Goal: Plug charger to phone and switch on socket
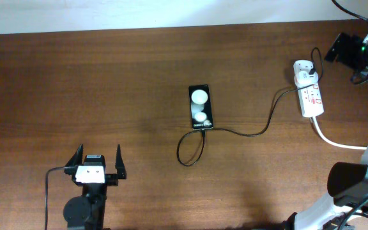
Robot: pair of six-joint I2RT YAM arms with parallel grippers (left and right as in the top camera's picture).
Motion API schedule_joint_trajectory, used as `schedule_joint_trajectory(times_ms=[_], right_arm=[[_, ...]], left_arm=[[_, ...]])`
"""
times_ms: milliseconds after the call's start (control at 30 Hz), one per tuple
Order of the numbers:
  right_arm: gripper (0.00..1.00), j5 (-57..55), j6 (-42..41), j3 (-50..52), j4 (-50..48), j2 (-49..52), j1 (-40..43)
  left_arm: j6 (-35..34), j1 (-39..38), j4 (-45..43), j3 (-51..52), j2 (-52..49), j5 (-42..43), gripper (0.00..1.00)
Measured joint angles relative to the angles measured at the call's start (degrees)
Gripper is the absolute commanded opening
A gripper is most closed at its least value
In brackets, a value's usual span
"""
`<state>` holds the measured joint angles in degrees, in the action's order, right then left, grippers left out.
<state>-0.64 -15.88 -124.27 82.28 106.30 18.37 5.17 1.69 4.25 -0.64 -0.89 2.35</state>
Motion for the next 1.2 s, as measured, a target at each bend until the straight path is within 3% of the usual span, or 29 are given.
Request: schedule_joint_trajectory(times_ms=[100,233,600,700,733,833,1200], right_arm=[[0.99,0.00,0.02,0.04,-0.39,0.00,0.00],[0.99,0.24,0.02,8.59,-11.96,-1.99,0.00],[0.99,2.89,-0.22,63.82,-59.78,-32.61,-0.07],[0.98,3.87,-0.63,78.51,-74.99,-42.12,-2.14],[0.99,4.15,-0.68,85.74,-85.74,-46.69,-3.91],[0.99,4.61,-0.66,97.83,-95.06,-56.63,-6.08],[0.99,4.61,-0.66,116.08,-96.06,-78.05,-6.67]], left_arm=[[0.00,0.00,0.00,0.00,0.00,-0.02,0.99],[0.00,0.00,0.00,0.00,0.00,-0.02,0.99],[0.00,0.00,0.04,0.00,0.09,-0.04,0.99],[0.00,0.00,0.02,-0.02,0.15,-0.04,0.99],[0.00,0.00,0.00,-0.02,0.15,-0.02,0.99],[0.00,0.00,-0.02,-0.02,0.22,-0.02,0.99],[0.00,0.00,0.02,-0.02,0.26,-0.04,0.99]])
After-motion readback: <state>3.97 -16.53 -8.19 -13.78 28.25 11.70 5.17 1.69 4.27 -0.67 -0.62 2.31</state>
